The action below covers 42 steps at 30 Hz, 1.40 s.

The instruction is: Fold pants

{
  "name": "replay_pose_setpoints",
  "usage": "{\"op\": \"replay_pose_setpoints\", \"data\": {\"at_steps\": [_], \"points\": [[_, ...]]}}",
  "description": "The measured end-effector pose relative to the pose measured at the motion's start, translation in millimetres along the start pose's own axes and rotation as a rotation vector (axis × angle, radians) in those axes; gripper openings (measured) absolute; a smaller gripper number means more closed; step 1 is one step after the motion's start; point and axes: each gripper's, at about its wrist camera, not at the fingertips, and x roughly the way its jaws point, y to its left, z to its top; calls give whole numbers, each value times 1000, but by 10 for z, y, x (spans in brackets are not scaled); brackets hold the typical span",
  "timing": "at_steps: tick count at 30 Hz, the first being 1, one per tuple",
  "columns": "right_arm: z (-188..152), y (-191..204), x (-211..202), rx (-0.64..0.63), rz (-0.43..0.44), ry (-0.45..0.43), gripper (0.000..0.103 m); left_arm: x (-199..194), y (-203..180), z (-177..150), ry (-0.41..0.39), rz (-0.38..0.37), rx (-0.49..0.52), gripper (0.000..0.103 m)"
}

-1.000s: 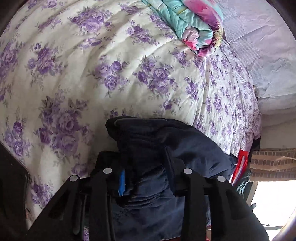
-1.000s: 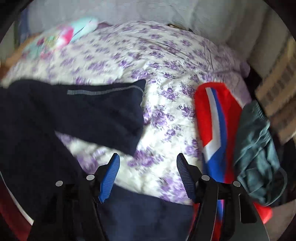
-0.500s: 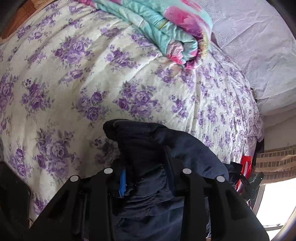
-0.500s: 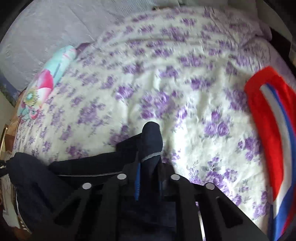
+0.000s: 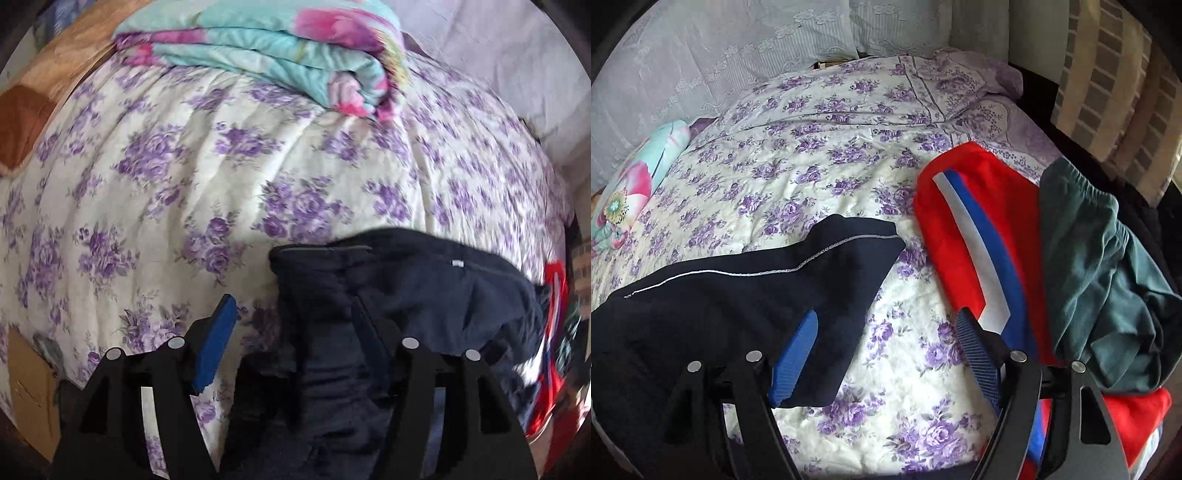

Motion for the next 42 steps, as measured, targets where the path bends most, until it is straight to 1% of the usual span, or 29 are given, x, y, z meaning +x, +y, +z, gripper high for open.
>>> {"op": "replay_pose_setpoints", "data": {"at_steps": [2,3,6,8,10,11,12,13,14,15,16,18,19,21,23,25,27,28,29,30,31,32,34,36,37,38,39,40,42], "points": [[-21,36,80,8,17,16,78,72,100,113,24,-75,-68,65],[-16,57,124,9,26,21,78,143,110,169,45,-94,-84,65],[64,97,273,25,49,40,78,423,24,289,120,-116,-68,69],[160,66,380,61,74,45,78,671,-17,308,206,-154,-81,72],[273,5,493,102,84,50,78,691,-107,285,196,-135,-86,71],[331,-34,553,121,83,50,78,644,-139,285,175,-123,-73,52],[384,-72,602,134,80,47,78,563,-164,293,143,-102,-59,46],[431,-107,647,144,72,43,78,434,-162,322,101,-108,-63,34],[478,-143,692,152,61,37,78,293,-135,358,51,-107,-81,16],[516,-180,731,162,57,32,78,205,-98,434,24,-120,-104,16],[553,-218,766,175,58,28,78,63,-34,506,-29,-136,-147,16],[626,-303,817,216,67,21,78,-119,86,638,-99,-109,-216,16],[655,-340,830,237,77,13,78,-197,180,707,-136,-76,-259,16],[694,-376,869,270,103,2,78,-246,347,797,-175,-34,-322,15],[703,-335,985,278,146,30,78,-120,300,906,-139,28,-254,16],[684,-234,1113,270,173,58,78,20,162,898,-104,110,-172,16],[651,-92,1254,248,214,91,78,107,34,869,-103,175,-116,16],[629,-19,1320,232,228,112,75,124,28,855,-106,184,-117,17],[602,77,1388,200,244,131,53,140,45,847,-105,181,-130,17],[584,169,1415,160,251,138,36,155,72,848,-99,173,-144,17],[587,254,1397,115,228,130,27,166,94,870,-93,167,-149,18],[621,320,1323,71,204,97,13,166,115,883,-88,160,-152,18],[745,313,1132,61,221,36,12,88,134,885,-105,123,-162,17],[917,168,960,94,207,-26,10,-55,69,940,-170,118,-144,15],[1002,89,950,112,199,-28,8,-152,39,986,-215,117,-128,14],[1075,24,986,119,132,-24,0,-198,28,1047,-241,113,-117,14],[1131,-32,1087,114,66,-1,0,-167,34,1137,-230,111,-117,14],[1161,-100,1237,115,31,45,0,-78,51,1208,-190,98,-121,14],[1107,-303,1493,191,7,163,1,116,91,1271,-113,115,-141,14]]}}
